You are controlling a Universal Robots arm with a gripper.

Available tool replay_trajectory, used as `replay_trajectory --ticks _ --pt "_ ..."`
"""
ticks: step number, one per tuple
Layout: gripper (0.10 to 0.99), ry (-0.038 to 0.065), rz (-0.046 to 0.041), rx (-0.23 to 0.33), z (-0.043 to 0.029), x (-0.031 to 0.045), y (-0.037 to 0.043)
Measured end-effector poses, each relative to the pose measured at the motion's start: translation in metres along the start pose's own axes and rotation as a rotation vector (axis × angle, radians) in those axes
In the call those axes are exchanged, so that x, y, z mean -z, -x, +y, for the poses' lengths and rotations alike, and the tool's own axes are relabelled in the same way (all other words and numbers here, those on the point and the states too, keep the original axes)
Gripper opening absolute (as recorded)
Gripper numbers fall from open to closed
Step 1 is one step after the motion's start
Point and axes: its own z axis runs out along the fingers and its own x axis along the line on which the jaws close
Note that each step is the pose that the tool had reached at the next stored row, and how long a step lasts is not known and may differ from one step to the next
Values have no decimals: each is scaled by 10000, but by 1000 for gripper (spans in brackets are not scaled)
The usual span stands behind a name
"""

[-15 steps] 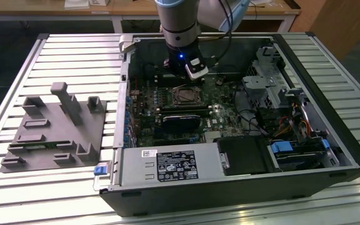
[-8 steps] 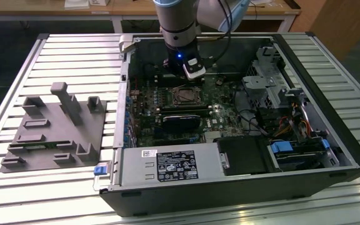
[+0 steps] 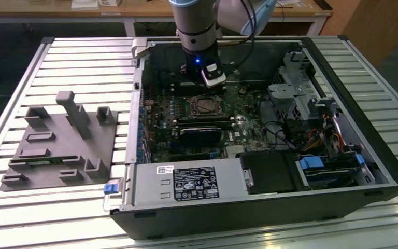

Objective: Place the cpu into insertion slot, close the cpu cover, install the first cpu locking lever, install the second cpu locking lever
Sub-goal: 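Install the first cpu locking lever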

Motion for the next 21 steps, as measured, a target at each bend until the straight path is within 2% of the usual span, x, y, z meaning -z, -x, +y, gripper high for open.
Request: replay_trajectory --ticks 21 --pt "106 -65 -26 3 -4 -24 -5"
